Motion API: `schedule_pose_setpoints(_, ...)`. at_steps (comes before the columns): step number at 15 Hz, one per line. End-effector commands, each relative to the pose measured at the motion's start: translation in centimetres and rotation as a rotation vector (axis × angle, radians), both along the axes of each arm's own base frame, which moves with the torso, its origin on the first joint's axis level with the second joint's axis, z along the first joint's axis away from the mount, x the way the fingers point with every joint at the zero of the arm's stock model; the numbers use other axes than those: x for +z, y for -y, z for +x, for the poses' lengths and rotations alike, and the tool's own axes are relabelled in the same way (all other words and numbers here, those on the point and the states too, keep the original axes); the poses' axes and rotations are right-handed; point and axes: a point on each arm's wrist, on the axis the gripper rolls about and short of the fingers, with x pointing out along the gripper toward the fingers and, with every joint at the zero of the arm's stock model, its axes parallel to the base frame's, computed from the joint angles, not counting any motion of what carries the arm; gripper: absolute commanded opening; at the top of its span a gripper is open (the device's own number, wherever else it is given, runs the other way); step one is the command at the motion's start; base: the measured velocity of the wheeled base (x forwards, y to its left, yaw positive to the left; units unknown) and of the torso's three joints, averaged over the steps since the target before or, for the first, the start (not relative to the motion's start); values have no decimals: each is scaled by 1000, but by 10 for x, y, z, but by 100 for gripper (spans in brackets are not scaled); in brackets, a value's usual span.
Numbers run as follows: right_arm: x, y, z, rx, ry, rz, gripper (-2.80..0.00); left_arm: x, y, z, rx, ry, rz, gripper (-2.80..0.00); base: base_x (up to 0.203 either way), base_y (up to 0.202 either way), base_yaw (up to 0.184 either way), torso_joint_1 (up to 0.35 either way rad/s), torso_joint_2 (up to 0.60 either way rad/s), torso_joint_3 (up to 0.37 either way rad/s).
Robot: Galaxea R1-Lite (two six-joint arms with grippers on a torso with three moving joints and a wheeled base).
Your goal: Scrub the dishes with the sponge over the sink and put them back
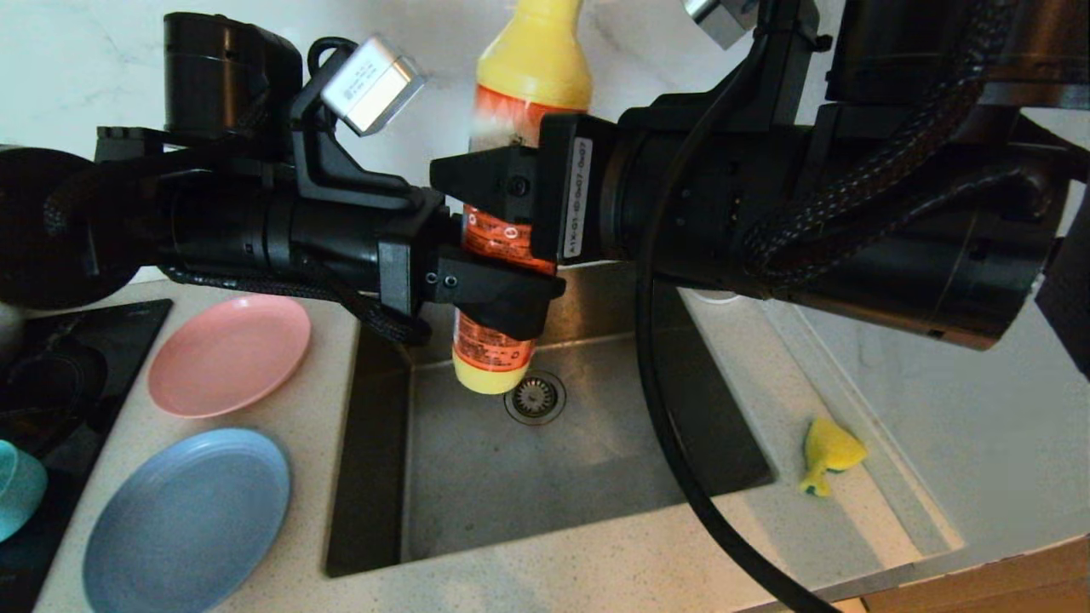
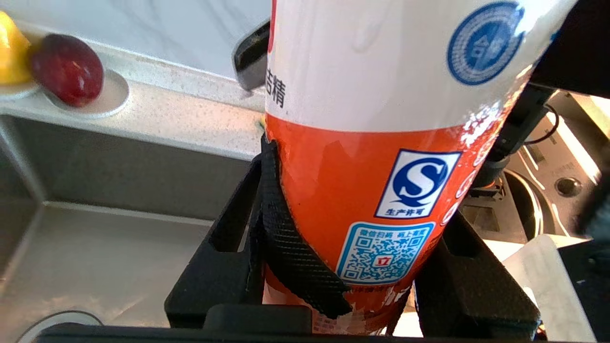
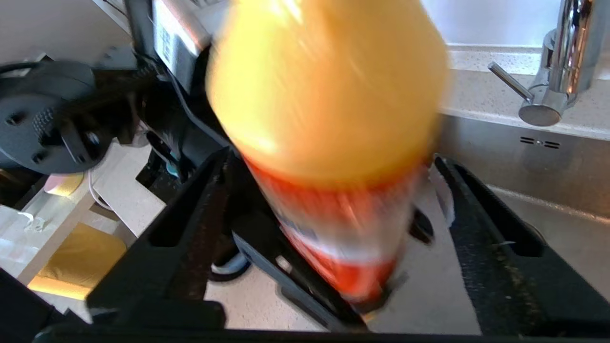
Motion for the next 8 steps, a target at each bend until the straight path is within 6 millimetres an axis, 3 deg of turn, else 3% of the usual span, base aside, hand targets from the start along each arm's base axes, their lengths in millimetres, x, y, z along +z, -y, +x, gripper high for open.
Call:
schedule_pose_setpoints(1,5,8,-5,-2,8,11,0,8,-4,-9,-3,17,-12,-280,0,0,0,0,0,0)
schedule_pose_setpoints(7,14,32,-17,-13,8,14,0,11,-16,-18,30,15,-12,-280,0,0,0,0,0,0)
schedule_pose_setpoints(8,14,35,-19,-16,5,10,-89,14,-20,-22,40,15,-17,-280,0,0,0,0,0,0)
